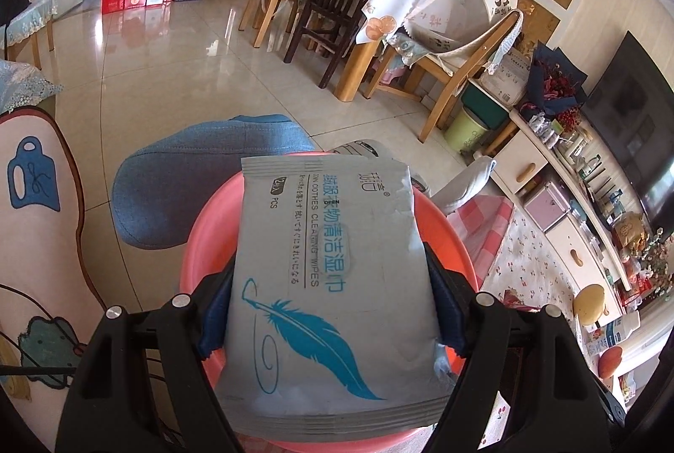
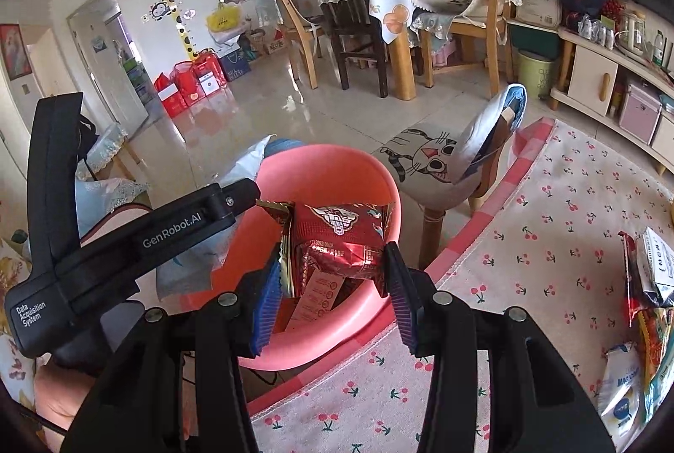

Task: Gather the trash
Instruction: 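Open both grippers to drop the wipes pack and wrapper into the bucket, then move both tools back over the table toward the remaining items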

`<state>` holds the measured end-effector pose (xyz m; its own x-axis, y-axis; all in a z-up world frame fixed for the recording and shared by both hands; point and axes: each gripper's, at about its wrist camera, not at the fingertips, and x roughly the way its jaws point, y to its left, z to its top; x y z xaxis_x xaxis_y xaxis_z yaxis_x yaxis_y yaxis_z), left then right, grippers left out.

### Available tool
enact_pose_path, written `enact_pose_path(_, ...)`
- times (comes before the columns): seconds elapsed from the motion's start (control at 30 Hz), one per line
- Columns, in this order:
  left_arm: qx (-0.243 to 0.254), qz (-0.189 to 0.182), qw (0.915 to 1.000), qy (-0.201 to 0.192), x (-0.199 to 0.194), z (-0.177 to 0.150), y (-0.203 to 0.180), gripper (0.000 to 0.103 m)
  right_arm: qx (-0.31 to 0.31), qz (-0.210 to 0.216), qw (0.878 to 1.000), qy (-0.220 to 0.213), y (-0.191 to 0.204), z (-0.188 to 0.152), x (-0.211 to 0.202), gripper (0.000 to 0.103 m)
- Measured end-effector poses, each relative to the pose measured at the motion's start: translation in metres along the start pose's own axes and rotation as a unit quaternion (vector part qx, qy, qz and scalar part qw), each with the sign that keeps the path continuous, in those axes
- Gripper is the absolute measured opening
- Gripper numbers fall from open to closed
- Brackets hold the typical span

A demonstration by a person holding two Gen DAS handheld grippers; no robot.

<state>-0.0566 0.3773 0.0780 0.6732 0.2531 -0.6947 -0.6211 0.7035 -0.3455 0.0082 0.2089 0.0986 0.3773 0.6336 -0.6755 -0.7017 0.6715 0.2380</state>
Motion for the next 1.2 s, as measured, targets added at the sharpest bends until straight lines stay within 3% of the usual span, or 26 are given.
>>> enact_pose_path(0.2, -0.004, 0.015, 0.9998, 0.011, 0.005, 0.0, 0.002, 0.082, 0.01, 0.005, 1.0, 0.006, -0.003, 0.001, 0.006, 0.052)
enact_pose_path(0.63, 0.027, 0.011, 0.9996, -0.002, 0.003, -0.007, -0.011, 0.084, 0.033, -0.043, 0.997, -0.05, -0.019, -0.023, -0.034, 0.09)
enact_pose_path(0.8, 0.078, -0.019, 0.9965, -0.021, -0.001, -0.018, -0.034, 0.084, 0.045, -0.069, 0.995, -0.048, -0.031, -0.039, -0.048, 0.091)
enact_pose_path(0.97, 0.125, -0.07, 0.9868, -0.076, -0.017, -0.035, -0.059, 0.089, 0.054, -0.096, 0.993, -0.053, -0.043, -0.059, -0.066, 0.092)
enact_pose_path(1.2, 0.163, -0.113, 0.9763, -0.087, -0.024, -0.049, -0.089, 0.09, 0.059, -0.131, 0.987, -0.069, -0.062, -0.085, -0.094, 0.094)
